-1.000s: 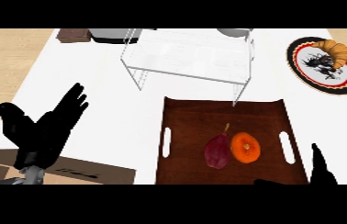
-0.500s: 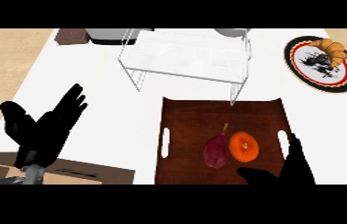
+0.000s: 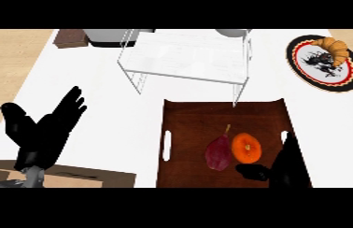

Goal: Pick the squash from the tray and place it in the tiered shelf

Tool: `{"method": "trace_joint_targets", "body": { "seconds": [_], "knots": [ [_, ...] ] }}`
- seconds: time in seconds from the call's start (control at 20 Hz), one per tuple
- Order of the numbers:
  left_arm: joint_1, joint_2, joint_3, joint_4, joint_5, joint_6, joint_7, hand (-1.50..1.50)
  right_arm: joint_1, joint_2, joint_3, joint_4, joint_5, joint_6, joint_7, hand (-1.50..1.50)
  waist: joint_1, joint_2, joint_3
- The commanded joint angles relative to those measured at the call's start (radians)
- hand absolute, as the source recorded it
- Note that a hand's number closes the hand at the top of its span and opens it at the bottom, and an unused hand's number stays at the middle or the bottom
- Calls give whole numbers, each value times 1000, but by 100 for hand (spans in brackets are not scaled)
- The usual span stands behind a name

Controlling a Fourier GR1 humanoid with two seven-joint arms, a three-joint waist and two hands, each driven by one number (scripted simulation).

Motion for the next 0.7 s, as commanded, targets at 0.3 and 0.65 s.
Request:
{"method": "trace_joint_targets", "body": {
  "seconds": [0.3, 0.65],
  "knots": [
    [74, -33, -39, 119, -13, -9, -45, 0, -77, 20, -38, 88, 38, -35, 100, -150, 2, 15, -64],
    [42, -24, -20, 156, 3, -13, -57, 0, -139, 20, -47, 171, 1, -49, 58, -150, 4, 18, -64]
  ]
}}
